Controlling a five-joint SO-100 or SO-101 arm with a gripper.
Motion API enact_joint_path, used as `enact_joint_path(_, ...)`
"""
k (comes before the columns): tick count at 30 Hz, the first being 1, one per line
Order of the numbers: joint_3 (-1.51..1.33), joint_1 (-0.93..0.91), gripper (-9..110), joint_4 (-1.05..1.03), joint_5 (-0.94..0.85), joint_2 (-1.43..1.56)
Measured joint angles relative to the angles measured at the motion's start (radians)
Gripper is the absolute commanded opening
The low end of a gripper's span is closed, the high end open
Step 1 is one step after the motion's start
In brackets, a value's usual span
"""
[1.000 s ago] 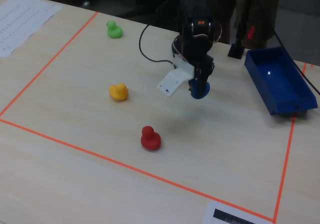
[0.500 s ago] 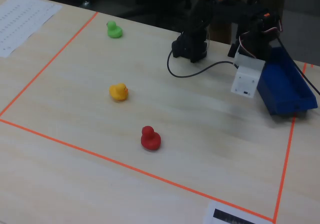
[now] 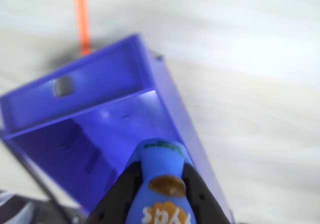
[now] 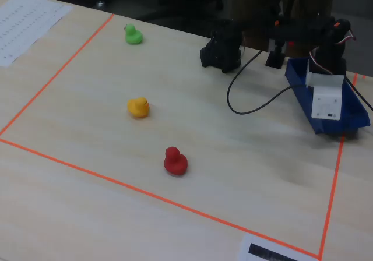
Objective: Grasp blue duck and put it into box.
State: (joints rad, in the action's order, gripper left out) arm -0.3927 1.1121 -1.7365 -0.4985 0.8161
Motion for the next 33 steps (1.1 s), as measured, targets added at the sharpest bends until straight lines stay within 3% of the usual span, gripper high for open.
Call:
enact_joint_path(15,-0.003,0.092,1,-0.005,0.04,-0.025)
enact_joint_path(19,-0.029,0.12,27,-0.005,0.037,-0.025)
enact_joint_path(24,-0.097,0.132,41,-0.005,-0.034,-0.025)
enact_joint_path(27,-0.106,0.132,39,-0.005,-0.067,-0.025)
enact_joint_path(31,-0.101,0.1,2,-0.005,-0.089,-0.025)
enact_joint_path(33,-0.097,0.049,0,-0.005,-0.089,0.009)
